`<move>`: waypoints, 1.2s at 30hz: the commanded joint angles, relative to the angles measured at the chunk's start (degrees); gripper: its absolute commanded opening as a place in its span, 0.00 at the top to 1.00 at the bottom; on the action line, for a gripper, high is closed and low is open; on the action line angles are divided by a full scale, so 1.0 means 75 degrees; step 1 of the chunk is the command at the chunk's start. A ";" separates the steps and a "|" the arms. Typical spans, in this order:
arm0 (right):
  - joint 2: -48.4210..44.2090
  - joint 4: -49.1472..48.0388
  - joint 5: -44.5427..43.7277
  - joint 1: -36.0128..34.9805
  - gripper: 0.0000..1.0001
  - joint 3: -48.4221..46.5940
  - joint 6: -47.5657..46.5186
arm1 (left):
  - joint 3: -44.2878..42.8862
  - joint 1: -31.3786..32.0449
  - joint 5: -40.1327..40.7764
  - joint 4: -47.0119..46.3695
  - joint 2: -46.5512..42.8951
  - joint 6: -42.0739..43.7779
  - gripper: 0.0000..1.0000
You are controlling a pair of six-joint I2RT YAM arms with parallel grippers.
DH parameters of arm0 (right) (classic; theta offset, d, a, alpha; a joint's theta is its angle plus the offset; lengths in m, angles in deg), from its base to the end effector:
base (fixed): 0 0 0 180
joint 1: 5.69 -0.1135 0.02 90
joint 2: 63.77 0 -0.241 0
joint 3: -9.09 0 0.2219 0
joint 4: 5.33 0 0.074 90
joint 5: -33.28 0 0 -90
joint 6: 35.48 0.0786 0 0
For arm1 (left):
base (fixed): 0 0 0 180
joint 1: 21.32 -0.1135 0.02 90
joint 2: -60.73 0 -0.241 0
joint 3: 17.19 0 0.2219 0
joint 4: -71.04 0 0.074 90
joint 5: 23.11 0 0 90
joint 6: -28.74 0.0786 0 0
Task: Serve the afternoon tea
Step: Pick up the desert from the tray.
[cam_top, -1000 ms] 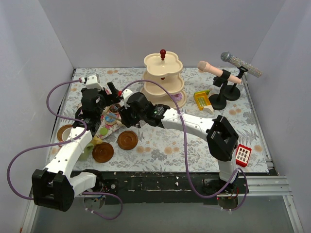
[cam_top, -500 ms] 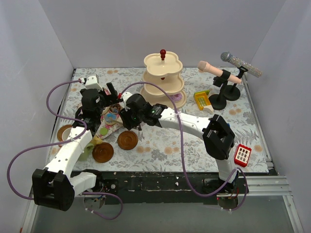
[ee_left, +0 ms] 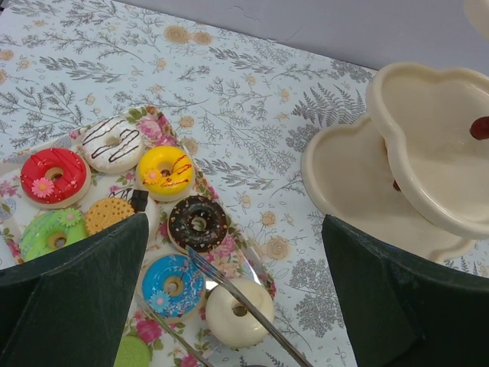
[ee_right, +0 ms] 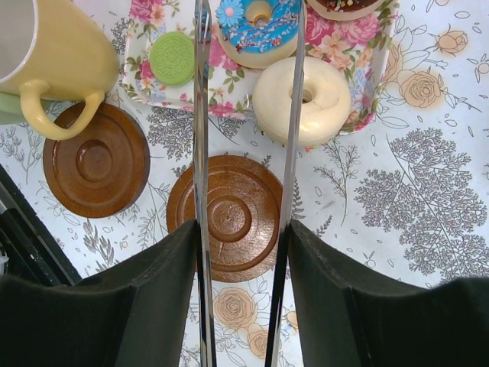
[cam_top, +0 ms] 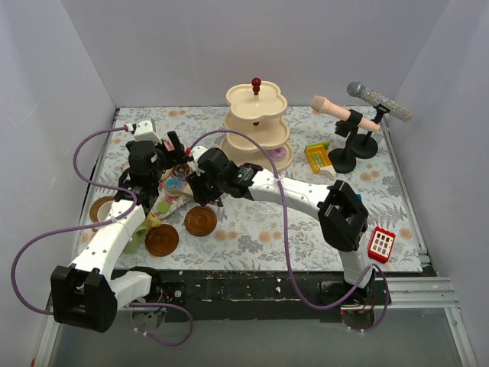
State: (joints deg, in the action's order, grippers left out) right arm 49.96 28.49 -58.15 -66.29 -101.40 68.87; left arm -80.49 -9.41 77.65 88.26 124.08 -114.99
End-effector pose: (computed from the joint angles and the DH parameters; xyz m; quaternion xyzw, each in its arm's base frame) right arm 0.2277 0.4000 0.2296 -0.3464 0.8254 0.2623 0.3605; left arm 0.2752 -0.0431 0.2838 -0.3381 0.7291 -0.2565 0.5370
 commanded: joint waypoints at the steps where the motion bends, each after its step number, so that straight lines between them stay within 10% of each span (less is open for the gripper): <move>1: 0.0187 0.0242 0.0015 -0.0030 0.43 -0.0320 0.0091 | -0.0015 0.0089 -0.0182 -0.0135 -0.0173 -0.0042 0.02; 28: 0.0456 0.0793 0.0132 -0.0030 0.43 -0.0906 0.0067 | -0.0097 -0.0286 0.1166 0.0076 -0.0361 -0.0183 0.02; 36: 0.0691 0.0876 0.0425 -0.0041 0.57 -0.1362 0.0021 | -0.0097 -0.0274 0.1143 0.0076 -0.0408 -0.0124 0.02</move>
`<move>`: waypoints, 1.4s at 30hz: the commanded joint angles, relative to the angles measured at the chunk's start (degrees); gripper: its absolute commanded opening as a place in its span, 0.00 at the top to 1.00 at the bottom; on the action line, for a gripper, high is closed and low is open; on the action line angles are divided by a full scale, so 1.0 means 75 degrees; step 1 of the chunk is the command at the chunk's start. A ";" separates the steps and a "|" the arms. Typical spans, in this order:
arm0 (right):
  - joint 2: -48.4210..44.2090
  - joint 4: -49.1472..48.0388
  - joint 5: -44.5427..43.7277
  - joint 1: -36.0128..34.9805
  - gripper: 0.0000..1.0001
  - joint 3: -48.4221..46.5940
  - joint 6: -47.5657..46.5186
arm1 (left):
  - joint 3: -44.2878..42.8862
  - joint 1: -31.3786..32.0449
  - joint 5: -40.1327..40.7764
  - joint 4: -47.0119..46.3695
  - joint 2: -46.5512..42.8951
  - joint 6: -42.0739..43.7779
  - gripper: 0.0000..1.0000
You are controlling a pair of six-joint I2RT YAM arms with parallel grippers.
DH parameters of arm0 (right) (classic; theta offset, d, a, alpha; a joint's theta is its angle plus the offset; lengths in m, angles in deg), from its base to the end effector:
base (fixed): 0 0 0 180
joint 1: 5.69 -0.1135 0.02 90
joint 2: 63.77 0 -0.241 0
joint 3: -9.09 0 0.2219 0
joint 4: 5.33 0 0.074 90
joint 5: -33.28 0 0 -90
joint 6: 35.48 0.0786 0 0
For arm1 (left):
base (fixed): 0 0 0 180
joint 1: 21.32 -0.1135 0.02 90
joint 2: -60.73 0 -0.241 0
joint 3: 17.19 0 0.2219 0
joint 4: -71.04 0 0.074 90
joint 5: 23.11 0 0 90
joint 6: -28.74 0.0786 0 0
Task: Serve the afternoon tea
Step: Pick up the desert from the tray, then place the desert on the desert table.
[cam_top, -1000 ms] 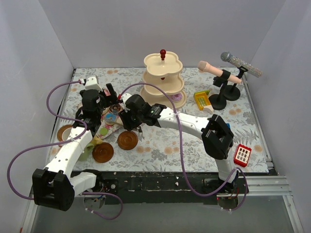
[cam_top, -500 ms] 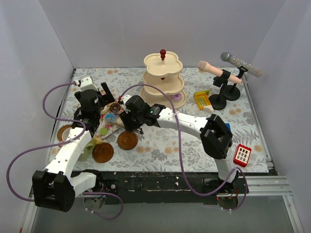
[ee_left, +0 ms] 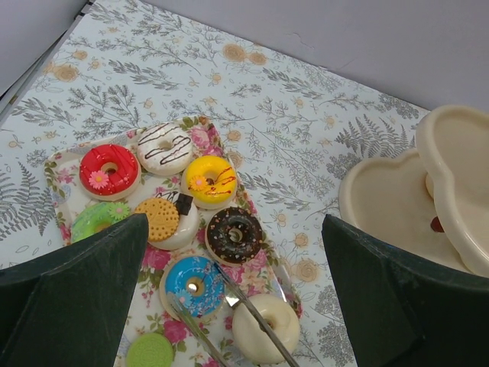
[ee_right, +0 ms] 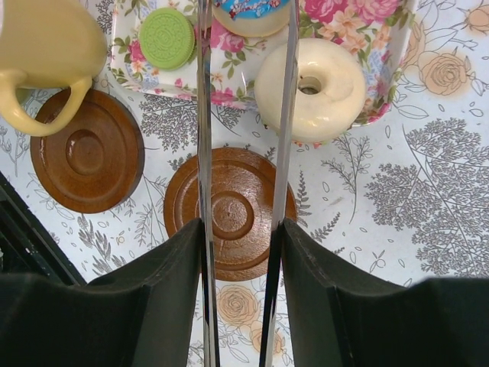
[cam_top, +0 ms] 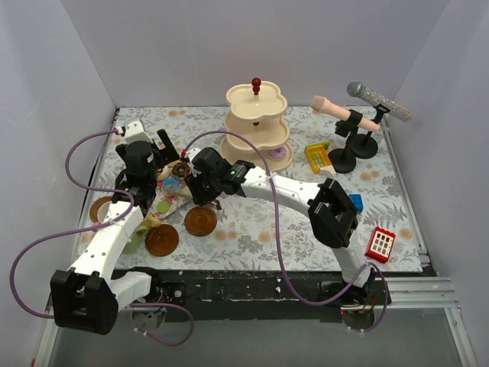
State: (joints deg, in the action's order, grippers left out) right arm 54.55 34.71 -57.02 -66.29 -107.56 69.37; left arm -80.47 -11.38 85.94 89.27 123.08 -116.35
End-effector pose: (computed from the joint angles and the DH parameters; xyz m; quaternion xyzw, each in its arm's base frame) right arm 0.2311 0.4093 0.2177 -0.3537 0.8412 0.2484 0.3250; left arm 0.2720 -0.0216 0.2865 -0.3955 0.6958 -0.2018 0.5646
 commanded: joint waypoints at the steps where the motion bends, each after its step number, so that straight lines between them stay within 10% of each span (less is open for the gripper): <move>1: 0.0091 0.0045 0.0274 -0.0041 0.60 -0.0588 -0.0058 | -0.0100 -0.0012 0.0038 -0.0058 -0.0274 0.0068 0.02; 21: -0.1807 -0.0541 -0.0417 0.0216 0.73 0.0559 -0.0210 | -0.0111 -0.0012 0.0144 -0.0047 -0.0286 0.0091 0.02; 42: -0.4468 -0.1161 -0.1286 0.1926 0.73 0.4450 0.0035 | -0.0100 -0.0012 -0.0020 -0.0070 -0.0192 0.0021 0.02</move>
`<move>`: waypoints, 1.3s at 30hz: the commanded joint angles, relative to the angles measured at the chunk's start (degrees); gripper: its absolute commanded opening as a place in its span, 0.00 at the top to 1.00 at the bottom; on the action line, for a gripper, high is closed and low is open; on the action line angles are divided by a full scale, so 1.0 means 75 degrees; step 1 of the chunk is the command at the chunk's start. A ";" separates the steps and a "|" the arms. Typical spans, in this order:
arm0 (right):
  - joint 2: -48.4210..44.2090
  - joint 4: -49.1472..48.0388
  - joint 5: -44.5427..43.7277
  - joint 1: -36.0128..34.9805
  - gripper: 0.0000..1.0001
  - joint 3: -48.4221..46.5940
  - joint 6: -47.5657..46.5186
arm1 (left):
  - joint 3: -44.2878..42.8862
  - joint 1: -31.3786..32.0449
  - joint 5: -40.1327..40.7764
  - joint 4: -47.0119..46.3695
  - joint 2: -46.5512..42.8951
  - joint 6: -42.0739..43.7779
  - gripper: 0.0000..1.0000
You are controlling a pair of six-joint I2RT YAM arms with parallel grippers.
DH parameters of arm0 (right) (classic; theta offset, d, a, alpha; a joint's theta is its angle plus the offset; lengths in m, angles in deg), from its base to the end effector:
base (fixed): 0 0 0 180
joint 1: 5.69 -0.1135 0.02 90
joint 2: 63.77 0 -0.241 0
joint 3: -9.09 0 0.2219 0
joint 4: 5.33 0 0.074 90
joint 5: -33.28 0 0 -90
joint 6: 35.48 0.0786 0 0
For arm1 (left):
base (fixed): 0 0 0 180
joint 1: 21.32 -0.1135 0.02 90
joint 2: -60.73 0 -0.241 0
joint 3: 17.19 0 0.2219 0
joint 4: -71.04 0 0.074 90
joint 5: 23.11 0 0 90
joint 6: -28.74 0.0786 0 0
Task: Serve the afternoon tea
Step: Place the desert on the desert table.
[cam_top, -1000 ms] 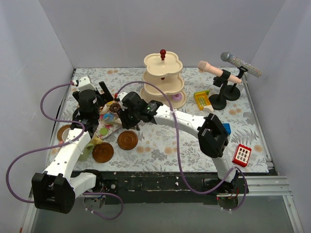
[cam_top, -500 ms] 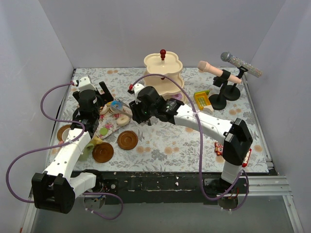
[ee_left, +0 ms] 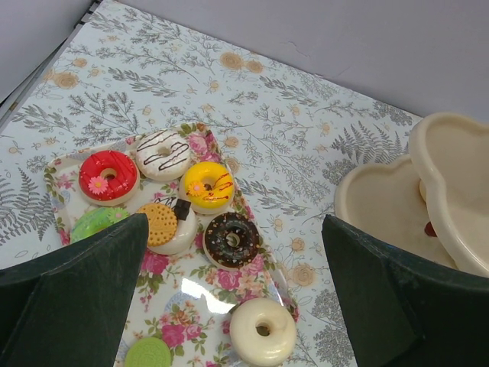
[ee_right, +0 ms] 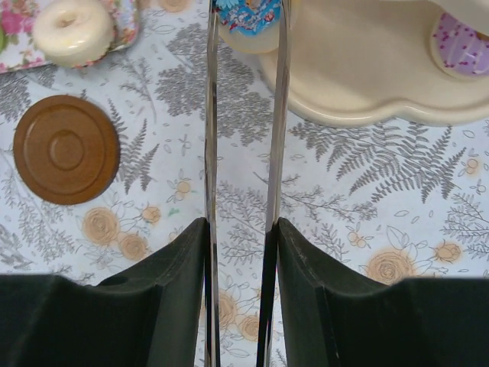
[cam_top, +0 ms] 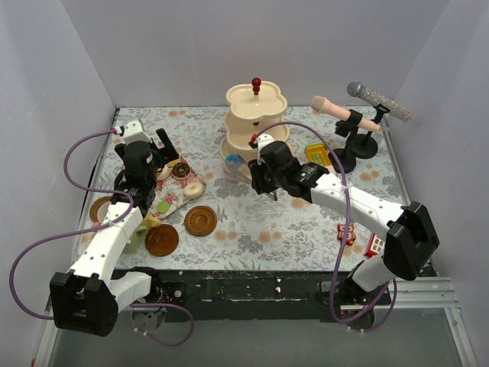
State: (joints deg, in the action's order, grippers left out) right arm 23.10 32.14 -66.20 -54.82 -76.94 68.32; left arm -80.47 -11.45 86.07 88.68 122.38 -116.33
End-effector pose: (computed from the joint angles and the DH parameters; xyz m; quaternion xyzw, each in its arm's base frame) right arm 0.2372 0.2544 0.2570 -0.2378 0.8655 0.1633 0.4094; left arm 0.2703 -0.0208 0.2910 -0.3952 0.6885 -0.2063 0.5720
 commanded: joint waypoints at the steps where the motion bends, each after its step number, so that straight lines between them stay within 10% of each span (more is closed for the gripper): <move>1: -0.0263 -0.0934 -0.0072 0.0490 0.73 0.0461 0.0175 | -0.0100 0.0008 -0.0038 -0.0003 -0.0087 0.0018 0.02; 39: 0.2093 -0.3267 -0.0694 0.0983 0.71 -0.0054 -0.0176 | -0.0099 0.0008 -0.0190 0.0009 -0.0052 0.0042 0.02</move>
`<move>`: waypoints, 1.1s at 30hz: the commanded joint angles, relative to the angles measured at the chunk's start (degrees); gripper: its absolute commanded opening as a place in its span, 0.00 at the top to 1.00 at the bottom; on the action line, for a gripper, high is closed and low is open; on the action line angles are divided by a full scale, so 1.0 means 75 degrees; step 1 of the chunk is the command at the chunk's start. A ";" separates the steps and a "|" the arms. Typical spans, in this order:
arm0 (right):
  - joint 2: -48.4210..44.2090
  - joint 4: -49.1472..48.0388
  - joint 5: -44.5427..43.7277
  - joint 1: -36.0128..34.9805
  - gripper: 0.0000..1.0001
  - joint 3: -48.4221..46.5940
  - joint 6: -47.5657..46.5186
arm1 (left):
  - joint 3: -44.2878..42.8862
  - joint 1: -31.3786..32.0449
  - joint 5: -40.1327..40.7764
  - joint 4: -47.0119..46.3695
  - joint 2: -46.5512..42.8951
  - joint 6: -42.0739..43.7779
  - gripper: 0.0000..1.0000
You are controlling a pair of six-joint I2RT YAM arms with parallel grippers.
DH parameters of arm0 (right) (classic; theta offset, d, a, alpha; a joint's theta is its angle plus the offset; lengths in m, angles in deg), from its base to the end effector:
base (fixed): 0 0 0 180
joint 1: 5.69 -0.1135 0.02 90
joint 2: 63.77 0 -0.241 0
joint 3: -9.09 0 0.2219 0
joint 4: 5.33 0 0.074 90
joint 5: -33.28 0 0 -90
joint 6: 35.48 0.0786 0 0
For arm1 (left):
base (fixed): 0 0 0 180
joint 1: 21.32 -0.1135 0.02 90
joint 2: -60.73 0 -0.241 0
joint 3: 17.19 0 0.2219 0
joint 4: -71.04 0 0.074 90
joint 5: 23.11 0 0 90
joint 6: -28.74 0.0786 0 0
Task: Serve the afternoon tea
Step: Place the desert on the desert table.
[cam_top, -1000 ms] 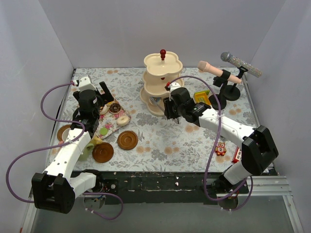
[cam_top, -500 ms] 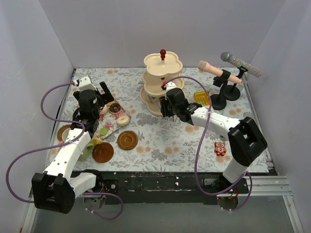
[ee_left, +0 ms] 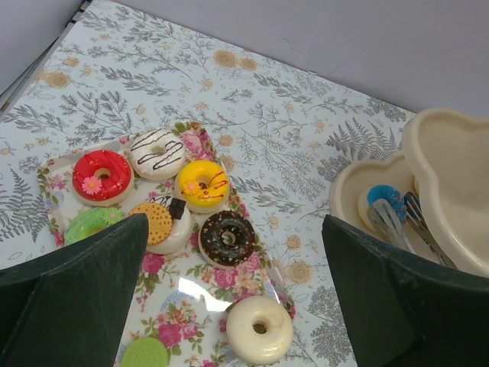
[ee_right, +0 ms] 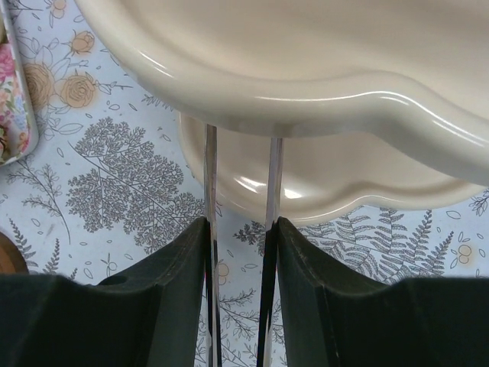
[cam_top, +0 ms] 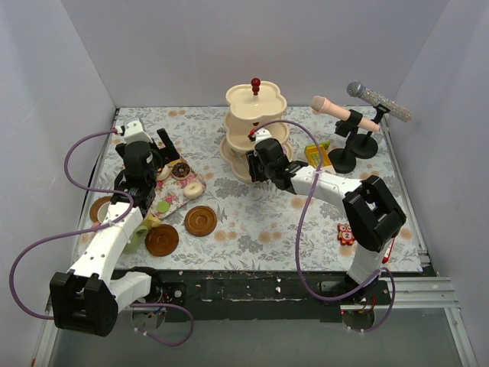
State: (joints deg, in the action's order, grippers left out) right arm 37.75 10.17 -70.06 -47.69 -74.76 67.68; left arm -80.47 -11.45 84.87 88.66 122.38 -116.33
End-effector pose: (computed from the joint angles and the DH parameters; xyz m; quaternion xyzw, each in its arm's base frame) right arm 0.3135 0.2579 0.2000 -0.1640 0.8598 0.1283 0.4662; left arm 0.2705 -0.0224 0.2909 -0.3900 0.6921 -0.2139 0.5685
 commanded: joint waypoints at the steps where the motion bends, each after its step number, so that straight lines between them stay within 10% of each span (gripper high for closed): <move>1: 0.0164 -0.0339 -0.0178 0.0033 0.70 -0.0345 -0.0092 | -0.0100 -0.0003 -0.0030 0.0000 -0.0063 0.0042 0.02; 12: 0.0176 -0.0198 -0.0131 0.0033 0.48 -0.0451 -0.0209 | -0.0088 0.0008 -0.0124 -0.0012 -0.0005 0.0053 0.02; 33: -0.0304 -0.0456 -0.0189 0.0033 0.41 0.0064 -0.0150 | -0.0088 0.0008 -0.0217 -0.0035 -0.0017 0.0065 0.02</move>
State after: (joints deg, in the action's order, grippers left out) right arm 38.93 10.04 -70.33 -47.65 -74.95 66.35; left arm -80.47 -11.45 83.69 88.64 122.46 -116.31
